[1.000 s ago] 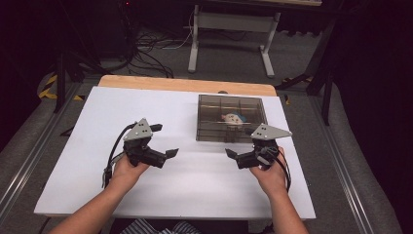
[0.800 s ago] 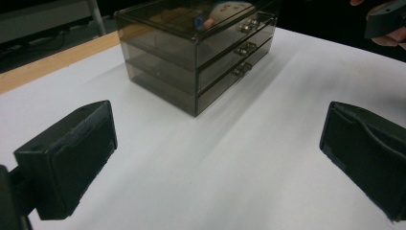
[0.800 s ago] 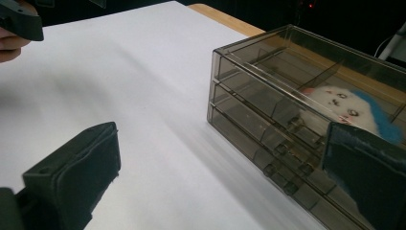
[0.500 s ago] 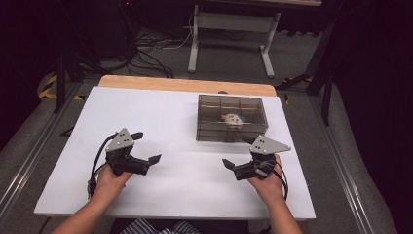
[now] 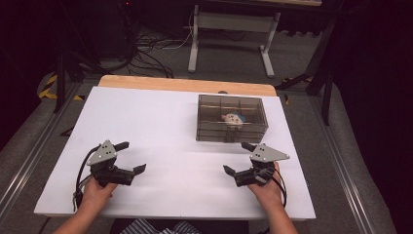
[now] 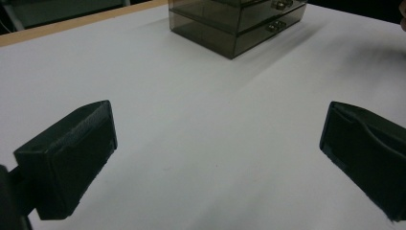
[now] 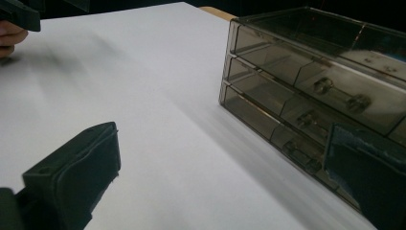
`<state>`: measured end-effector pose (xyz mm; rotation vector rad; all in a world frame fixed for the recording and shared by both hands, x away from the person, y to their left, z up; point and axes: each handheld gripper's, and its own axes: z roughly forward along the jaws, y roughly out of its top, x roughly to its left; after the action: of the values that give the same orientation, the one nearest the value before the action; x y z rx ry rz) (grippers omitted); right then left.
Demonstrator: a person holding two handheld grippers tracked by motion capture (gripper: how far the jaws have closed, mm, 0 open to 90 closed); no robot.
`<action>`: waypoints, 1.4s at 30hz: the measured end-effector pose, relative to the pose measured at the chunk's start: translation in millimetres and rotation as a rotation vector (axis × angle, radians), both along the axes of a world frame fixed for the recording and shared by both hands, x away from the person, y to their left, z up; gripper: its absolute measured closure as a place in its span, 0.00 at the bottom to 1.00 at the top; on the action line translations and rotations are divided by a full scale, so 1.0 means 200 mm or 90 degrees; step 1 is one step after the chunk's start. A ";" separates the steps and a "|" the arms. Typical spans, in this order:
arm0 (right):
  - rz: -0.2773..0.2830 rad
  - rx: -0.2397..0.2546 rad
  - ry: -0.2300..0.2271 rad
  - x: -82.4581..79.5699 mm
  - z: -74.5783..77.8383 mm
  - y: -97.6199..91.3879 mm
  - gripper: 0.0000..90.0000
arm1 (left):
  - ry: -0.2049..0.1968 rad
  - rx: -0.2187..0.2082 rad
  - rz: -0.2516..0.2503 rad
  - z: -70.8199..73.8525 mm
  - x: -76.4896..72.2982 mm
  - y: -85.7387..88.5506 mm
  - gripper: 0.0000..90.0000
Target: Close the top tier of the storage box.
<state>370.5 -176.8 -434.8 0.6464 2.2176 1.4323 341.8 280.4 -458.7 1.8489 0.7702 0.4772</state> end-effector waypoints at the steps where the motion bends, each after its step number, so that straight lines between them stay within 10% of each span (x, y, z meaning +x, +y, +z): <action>1: 0.000 -0.003 0.000 0.00 -0.01 0.00 0.00 | -0.002 0.003 0.000 -0.01 0.00 0.00 0.00; 14: -0.005 -0.007 0.016 -0.04 -0.14 -0.03 0.00 | 0.000 0.004 0.007 -0.05 0.00 0.00 0.00; 42: 0.004 -0.021 0.007 -0.05 -0.15 0.01 0.00 | -0.007 -0.005 0.010 -0.05 0.00 0.01 0.00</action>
<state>360.6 -175.5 -464.2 0.6382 2.2484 1.3953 342.7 282.4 -469.0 1.8333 0.7777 0.4938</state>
